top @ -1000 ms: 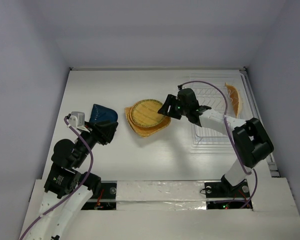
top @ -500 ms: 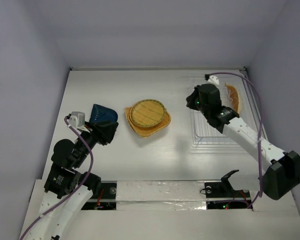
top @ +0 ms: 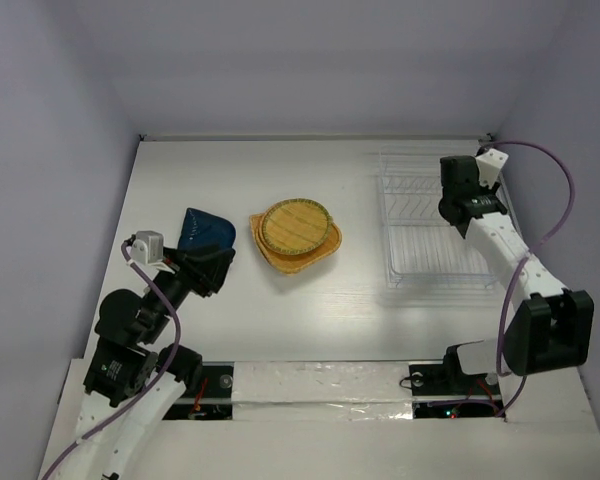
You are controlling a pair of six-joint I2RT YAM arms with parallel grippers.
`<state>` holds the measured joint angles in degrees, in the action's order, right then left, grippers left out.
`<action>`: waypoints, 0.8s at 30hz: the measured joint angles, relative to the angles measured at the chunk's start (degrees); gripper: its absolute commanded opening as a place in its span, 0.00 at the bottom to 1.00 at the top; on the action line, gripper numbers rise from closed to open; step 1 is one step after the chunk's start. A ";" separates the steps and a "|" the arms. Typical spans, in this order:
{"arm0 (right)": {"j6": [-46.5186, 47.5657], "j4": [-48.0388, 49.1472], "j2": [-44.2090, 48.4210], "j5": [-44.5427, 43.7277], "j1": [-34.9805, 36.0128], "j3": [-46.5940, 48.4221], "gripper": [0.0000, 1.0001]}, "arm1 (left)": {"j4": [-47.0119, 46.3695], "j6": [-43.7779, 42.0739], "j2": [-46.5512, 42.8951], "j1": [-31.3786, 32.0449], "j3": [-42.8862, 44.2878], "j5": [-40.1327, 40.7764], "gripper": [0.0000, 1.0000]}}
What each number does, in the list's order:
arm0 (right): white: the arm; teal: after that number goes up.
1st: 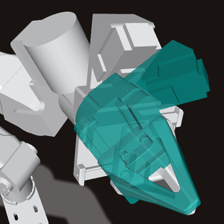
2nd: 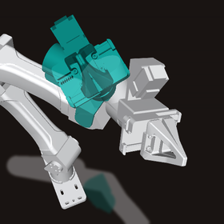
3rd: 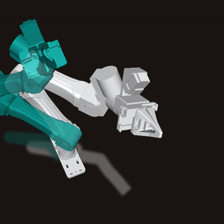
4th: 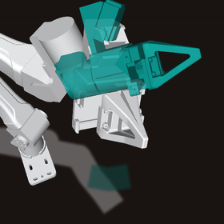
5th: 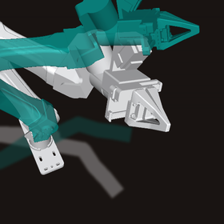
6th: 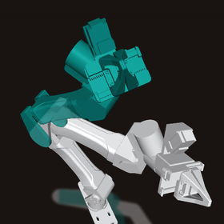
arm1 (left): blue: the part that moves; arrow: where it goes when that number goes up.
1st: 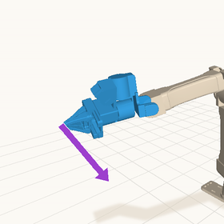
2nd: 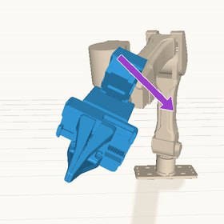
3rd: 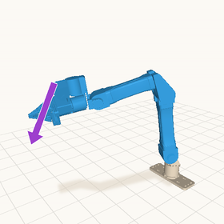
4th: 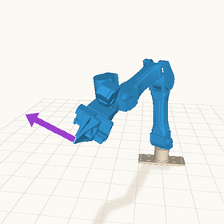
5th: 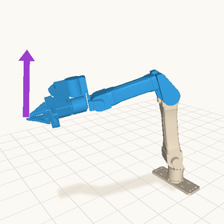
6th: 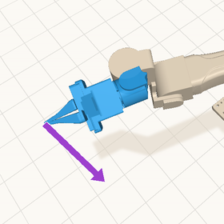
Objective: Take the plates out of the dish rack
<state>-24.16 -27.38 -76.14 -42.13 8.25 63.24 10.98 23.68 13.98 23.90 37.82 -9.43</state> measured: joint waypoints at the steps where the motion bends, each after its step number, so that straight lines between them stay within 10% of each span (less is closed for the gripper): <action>1: 0.00 -1.03 -1.57 -0.92 -0.09 0.83 0.52 | 0.00 0.00 -0.28 0.26 0.00 -0.04 0.44; 24: 3.52 -13.40 -26.86 -10.82 -4.07 14.69 0.42 | 0.04 0.00 -3.72 3.61 0.00 0.39 0.44</action>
<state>-20.64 -40.77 -103.00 -52.95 4.19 77.93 11.03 23.68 10.26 27.51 37.82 -9.04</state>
